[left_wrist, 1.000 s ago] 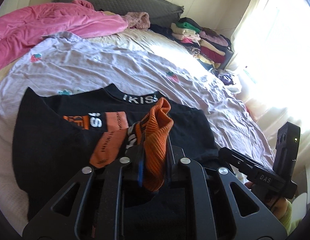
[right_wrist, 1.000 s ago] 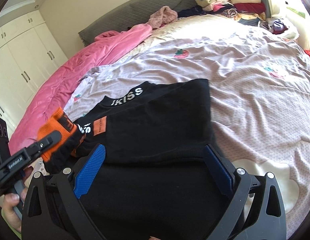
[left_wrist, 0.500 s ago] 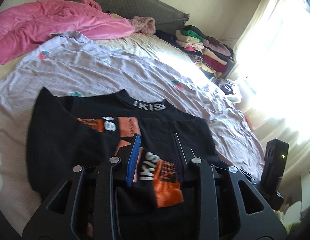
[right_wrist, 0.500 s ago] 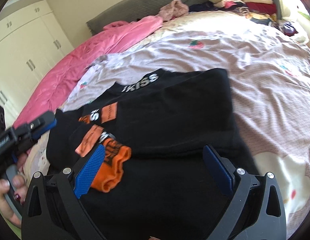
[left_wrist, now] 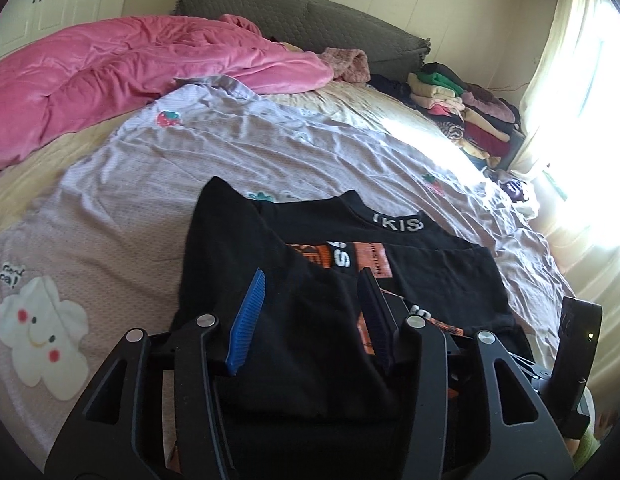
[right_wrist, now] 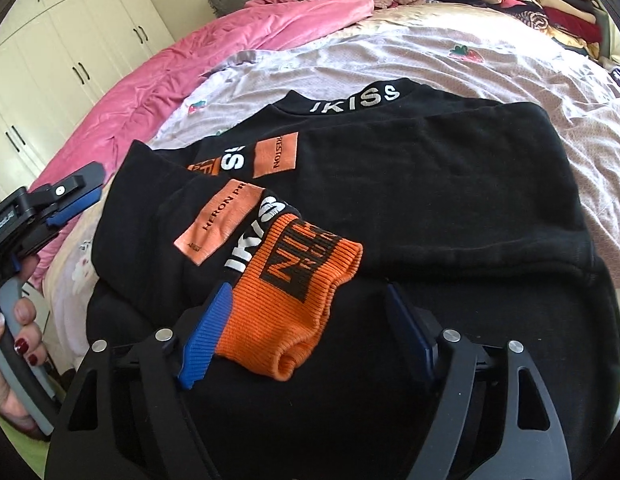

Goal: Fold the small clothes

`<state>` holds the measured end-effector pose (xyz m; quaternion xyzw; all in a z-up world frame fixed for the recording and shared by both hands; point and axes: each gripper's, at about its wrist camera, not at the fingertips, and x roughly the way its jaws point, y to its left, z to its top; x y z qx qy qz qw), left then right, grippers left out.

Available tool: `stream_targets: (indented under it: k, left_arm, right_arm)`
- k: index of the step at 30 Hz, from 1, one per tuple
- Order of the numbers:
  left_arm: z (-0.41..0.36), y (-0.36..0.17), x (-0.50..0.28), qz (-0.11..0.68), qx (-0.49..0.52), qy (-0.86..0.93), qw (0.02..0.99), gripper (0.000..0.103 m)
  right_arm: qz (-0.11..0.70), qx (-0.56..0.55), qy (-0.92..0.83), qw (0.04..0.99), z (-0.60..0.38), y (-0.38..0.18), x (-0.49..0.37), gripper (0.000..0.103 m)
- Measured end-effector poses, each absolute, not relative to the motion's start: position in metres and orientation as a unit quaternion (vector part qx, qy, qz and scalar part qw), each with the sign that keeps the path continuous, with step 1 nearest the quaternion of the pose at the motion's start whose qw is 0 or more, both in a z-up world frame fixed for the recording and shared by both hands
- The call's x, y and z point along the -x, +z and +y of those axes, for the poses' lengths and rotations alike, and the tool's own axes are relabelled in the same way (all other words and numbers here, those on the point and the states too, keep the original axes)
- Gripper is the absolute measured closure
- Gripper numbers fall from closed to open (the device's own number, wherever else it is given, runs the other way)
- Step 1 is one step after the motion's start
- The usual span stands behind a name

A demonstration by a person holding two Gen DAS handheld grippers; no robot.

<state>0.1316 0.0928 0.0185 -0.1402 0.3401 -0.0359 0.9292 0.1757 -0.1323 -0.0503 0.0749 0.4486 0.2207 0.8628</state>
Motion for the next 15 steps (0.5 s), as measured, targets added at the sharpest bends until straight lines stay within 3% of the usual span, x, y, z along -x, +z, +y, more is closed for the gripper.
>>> stream_targets:
  k: [2, 3, 5, 7, 15]
  left_arm:
    - [0.098, 0.018, -0.131, 0.338, 0.144, -0.031, 0.93, 0.06]
    - [0.101, 0.017, -0.13, 0.336, 0.146, -0.03, 0.93, 0.06]
    - [0.106, 0.017, -0.128, 0.334, 0.151, -0.028, 0.93, 0.06]
    - [0.109, 0.017, -0.128, 0.331, 0.154, -0.023, 0.931, 0.06]
    - [0.126, 0.017, -0.124, 0.325, 0.167, -0.007, 0.931, 0.059]
  right_arm:
    - [0.446, -0.073, 0.224, 0.863, -0.127, -0.051, -0.177, 0.056]
    - [0.446, -0.069, 0.225, 0.864, -0.125, -0.051, -0.177, 0.061]
    - [0.44, -0.058, 0.241, 0.863, -0.118, -0.05, -0.177, 0.085]
    - [0.425, -0.045, 0.246, 0.87, -0.115, -0.044, -0.175, 0.096]
    - [0.341, -0.035, 0.247, 0.907, -0.138, 0.015, -0.183, 0.097]
